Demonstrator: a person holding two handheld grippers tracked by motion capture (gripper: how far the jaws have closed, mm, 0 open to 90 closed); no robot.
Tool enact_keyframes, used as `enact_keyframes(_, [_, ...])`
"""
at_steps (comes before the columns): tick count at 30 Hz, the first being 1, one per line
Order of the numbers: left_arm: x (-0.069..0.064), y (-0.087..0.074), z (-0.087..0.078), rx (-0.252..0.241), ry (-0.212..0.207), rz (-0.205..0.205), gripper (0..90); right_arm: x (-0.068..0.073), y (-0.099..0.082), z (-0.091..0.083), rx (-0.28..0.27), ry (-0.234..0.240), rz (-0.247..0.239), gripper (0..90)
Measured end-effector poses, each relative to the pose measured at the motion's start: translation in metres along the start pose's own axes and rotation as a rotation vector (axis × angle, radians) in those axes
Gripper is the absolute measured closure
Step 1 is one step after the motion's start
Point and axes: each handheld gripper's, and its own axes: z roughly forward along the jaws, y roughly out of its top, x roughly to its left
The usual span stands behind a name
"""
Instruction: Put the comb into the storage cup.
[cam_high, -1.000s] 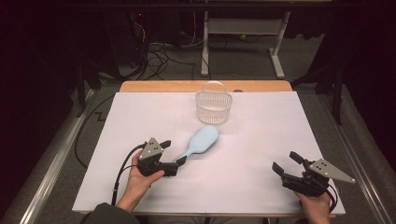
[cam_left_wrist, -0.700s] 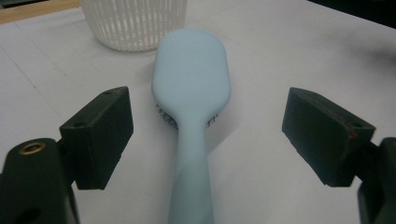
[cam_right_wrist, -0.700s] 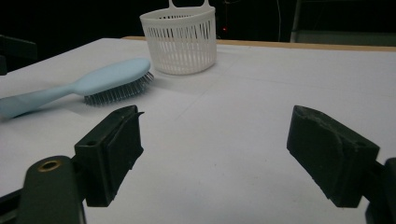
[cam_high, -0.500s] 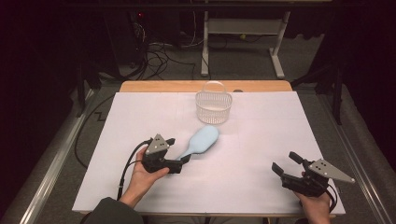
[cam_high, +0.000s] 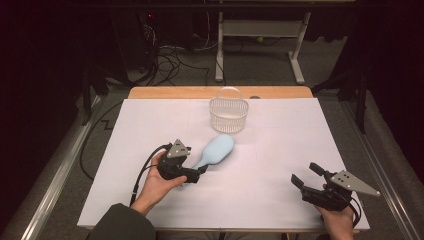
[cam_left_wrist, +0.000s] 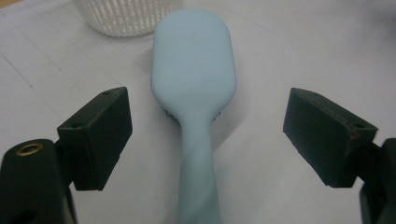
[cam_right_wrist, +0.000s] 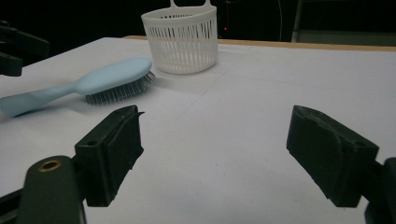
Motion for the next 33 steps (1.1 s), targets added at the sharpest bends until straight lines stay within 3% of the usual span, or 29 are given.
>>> enact_keyframes(6, [0.001,0.006,0.005,0.052,0.011,0.016,16.8,0.000,0.000,0.000,0.001,0.005,0.000,18.9])
enact_keyframes(25, [0.005,0.023,0.026,0.239,0.058,0.009,16.7,0.000,0.000,0.001,0.005,0.011,-0.006,19.2])
enact_keyframes(33, [0.007,0.024,0.033,0.276,0.079,-0.005,20.4,0.001,0.000,0.001,0.007,0.016,-0.009,19.2])
